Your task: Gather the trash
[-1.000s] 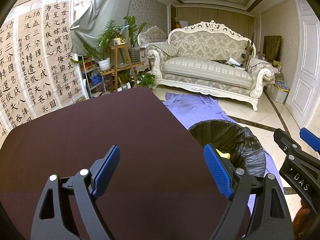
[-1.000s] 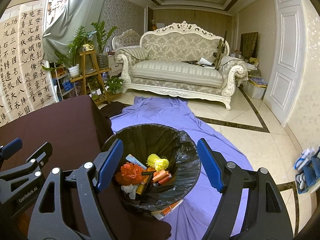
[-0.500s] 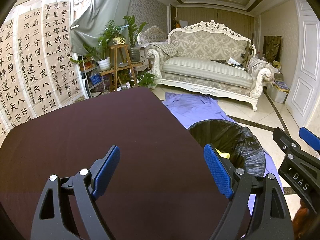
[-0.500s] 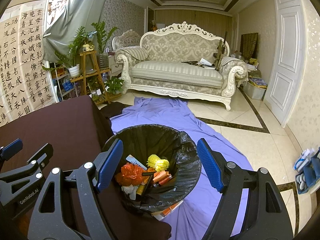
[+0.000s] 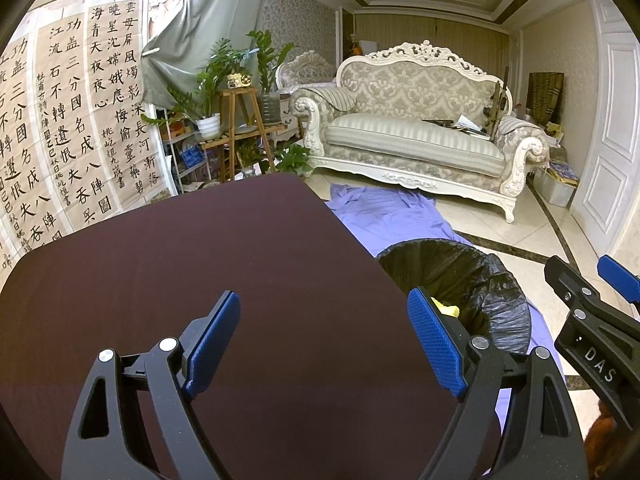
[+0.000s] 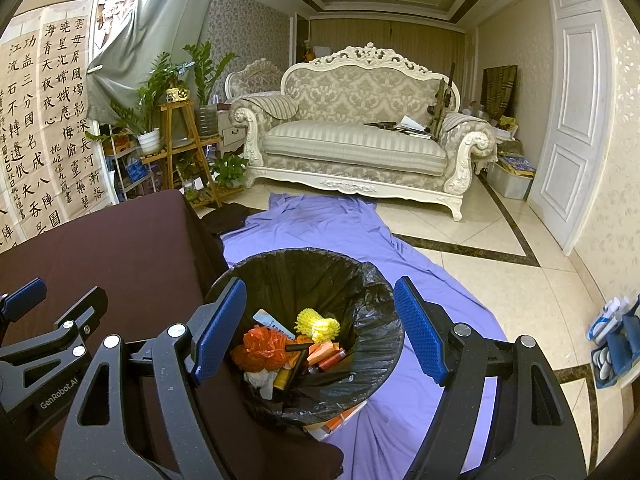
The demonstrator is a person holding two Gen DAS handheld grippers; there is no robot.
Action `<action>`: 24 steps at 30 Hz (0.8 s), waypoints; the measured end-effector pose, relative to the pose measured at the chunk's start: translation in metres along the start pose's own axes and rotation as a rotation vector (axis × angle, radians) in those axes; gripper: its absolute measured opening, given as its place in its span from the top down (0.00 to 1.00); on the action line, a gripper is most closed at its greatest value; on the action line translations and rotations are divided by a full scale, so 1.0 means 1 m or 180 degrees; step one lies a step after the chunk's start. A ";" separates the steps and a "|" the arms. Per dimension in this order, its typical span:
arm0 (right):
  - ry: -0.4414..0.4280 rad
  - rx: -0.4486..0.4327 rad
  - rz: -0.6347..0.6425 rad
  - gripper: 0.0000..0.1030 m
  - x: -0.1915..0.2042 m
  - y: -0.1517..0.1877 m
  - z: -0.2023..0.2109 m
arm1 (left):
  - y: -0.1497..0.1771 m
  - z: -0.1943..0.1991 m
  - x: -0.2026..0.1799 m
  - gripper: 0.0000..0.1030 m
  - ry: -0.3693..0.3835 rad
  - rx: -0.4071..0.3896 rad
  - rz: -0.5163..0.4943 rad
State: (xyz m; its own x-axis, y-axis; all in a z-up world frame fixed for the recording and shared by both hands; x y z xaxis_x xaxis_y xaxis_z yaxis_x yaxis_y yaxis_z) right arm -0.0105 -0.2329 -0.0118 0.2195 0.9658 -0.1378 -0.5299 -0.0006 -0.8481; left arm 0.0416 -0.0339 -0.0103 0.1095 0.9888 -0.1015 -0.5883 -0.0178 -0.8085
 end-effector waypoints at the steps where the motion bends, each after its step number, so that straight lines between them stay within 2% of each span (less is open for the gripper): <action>1: 0.0002 0.0001 0.0000 0.28 0.000 0.000 0.000 | 0.000 0.000 0.000 0.19 0.0001 -0.0002 0.0000; 24: 0.0001 -0.0003 0.0001 0.28 0.000 0.000 -0.001 | 0.003 0.003 -0.008 0.19 0.0013 -0.0014 0.0008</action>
State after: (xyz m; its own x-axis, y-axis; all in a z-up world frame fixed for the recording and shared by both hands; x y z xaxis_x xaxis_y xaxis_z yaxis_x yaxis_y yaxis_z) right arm -0.0101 -0.2333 -0.0123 0.2197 0.9657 -0.1382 -0.5292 -0.0010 -0.8485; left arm 0.0367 -0.0416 -0.0103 0.1112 0.9881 -0.1058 -0.5850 -0.0210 -0.8108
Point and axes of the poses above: each gripper's, at about its wrist camera, not at the fingertips, and z roughly against the way its jaws point, x to its left, y to its underside, the point moved 3 cm from there along -z, roughly the way its jaws point, and after that the axes turned 9 degrees about z, right-handed, at the moved point
